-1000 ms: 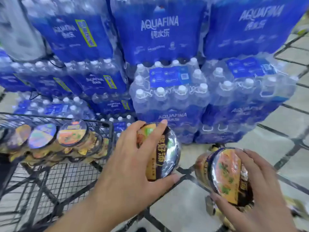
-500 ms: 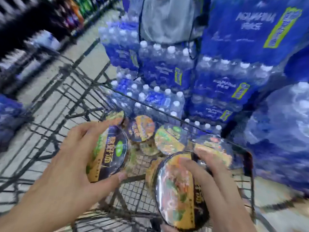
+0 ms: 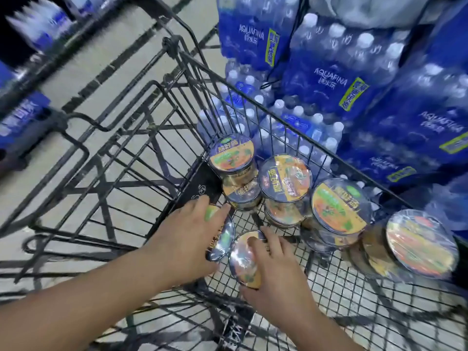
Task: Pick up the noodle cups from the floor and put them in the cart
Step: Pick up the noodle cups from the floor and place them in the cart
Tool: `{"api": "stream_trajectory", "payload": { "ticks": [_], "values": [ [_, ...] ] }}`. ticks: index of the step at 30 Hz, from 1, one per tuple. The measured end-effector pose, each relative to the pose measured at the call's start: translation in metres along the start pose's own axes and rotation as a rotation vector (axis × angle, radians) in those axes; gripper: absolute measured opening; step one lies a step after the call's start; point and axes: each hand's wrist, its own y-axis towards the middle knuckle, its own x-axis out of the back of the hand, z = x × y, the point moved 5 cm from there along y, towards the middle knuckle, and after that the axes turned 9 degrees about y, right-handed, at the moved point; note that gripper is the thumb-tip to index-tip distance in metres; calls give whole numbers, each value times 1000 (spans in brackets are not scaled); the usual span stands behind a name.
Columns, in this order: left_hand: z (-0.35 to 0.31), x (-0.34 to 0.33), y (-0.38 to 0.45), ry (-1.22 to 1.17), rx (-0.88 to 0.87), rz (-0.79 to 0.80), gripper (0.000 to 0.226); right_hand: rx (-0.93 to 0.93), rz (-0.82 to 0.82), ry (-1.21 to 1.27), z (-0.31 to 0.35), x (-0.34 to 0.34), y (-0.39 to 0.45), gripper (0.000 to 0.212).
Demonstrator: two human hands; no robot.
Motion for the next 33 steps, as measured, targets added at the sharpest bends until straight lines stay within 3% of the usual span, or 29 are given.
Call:
{"api": "stream_trajectory", "payload": {
  "ticks": [4,13,20,30,33],
  "values": [
    [-16,-42,46,134,-116,62,114,-42,8,-122,-31,-23,19,90],
    [-34,-111,104,422,-189,92,110,21,20,-255,-67,-59,44,92],
    [-48,-127,122,289,-187,63,96,-88,-7,-256,-97,-67,58,81],
    [-37,-148,131,250,-90,167,119,-108,-99,-154,-110,-81,62,83],
    [-38,-130,120,200,-69,175,114,-106,-117,-87,-105,-72,51,82]
  ]
}}
